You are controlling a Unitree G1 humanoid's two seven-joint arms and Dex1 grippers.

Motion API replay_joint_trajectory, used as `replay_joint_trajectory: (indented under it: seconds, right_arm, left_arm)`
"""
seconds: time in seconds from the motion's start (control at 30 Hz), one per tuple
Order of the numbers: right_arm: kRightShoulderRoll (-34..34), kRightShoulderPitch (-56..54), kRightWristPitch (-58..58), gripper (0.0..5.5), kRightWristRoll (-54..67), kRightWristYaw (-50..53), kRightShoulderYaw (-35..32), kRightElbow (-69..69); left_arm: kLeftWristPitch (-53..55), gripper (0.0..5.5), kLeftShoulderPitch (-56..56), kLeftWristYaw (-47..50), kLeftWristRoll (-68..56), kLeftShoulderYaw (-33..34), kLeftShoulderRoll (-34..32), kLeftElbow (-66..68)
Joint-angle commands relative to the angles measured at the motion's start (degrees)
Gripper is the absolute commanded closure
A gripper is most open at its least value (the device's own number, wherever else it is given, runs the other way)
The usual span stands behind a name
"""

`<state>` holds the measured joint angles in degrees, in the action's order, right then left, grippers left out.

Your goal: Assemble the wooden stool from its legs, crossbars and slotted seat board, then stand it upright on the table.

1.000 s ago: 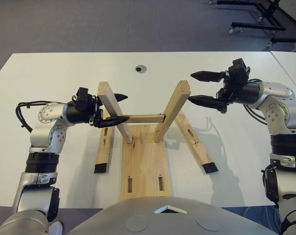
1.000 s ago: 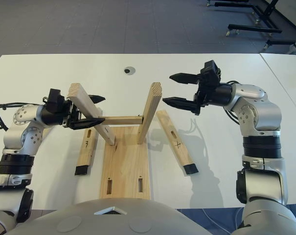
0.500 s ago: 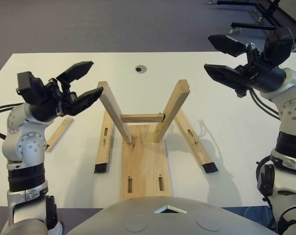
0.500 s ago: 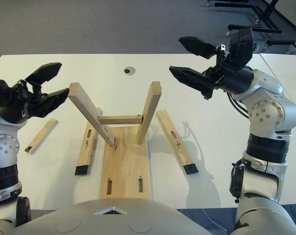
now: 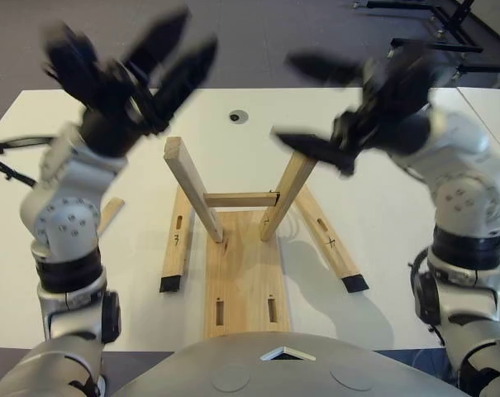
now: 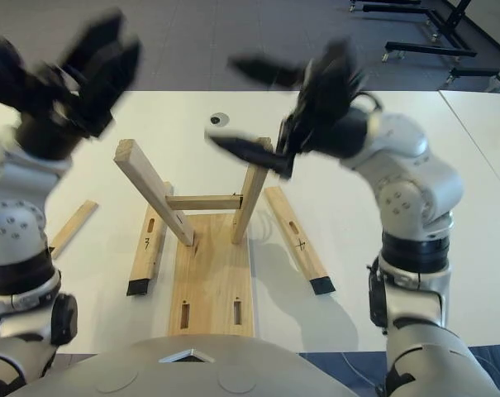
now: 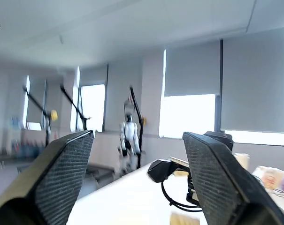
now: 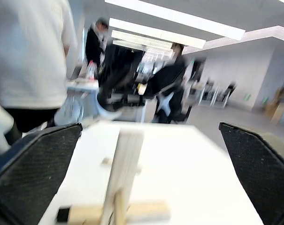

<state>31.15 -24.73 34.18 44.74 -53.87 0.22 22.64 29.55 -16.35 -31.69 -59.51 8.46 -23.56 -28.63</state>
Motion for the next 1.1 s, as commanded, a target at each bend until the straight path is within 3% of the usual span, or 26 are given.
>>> replay_joint_trajectory:
  seconds: [0.03,0.27,0.5,0.6,0.7,0.9,0.97,1.1]
  right_arm:
    - [2.5,5.5,-4.4,0.1,-11.5,-2.0,10.7,-1.7]
    - [1.6,4.2,-2.0,0.1,-4.8,-2.4,6.0,-1.2]
    - [0.0,-5.7,0.4,0.1,10.6,1.7,-8.9,-3.9]
    - [-0.9,-9.9,0.5,0.1,13.9,4.5,-11.6,-4.3]
    - [-2.1,-11.1,0.9,0.1,14.1,6.0,-10.0,-3.5]
    - [-1.8,2.3,-1.5,0.1,-1.3,0.3,9.3,-4.9]
    - [-2.0,4.5,-2.5,0.1,-2.6,0.2,10.4,-5.3]
    - [-3.2,1.5,-1.5,0.1,3.3,2.1,5.2,-4.5]
  left_arm:
    - [4.3,2.05,9.4,1.2,4.4,-7.6,1.5,5.6]
    - [-0.6,2.05,5.6,-0.5,5.9,-5.9,1.9,7.5]
    - [-2.5,2.05,2.2,-2.6,3.9,-4.0,2.5,5.2]
    - [-3.1,2.05,1.2,-3.0,1.9,-2.5,2.7,3.5]
    - [-3.0,2.05,-0.6,-2.0,-0.3,-0.8,2.8,2.6]
    - [-1.5,2.05,2.7,-2.5,1.6,-3.6,3.4,4.2]
    - [-1.1,2.05,5.6,-3.5,3.1,-5.8,3.4,4.3]
    - [-2.4,2.05,7.7,-4.7,5.4,-6.6,3.3,5.8]
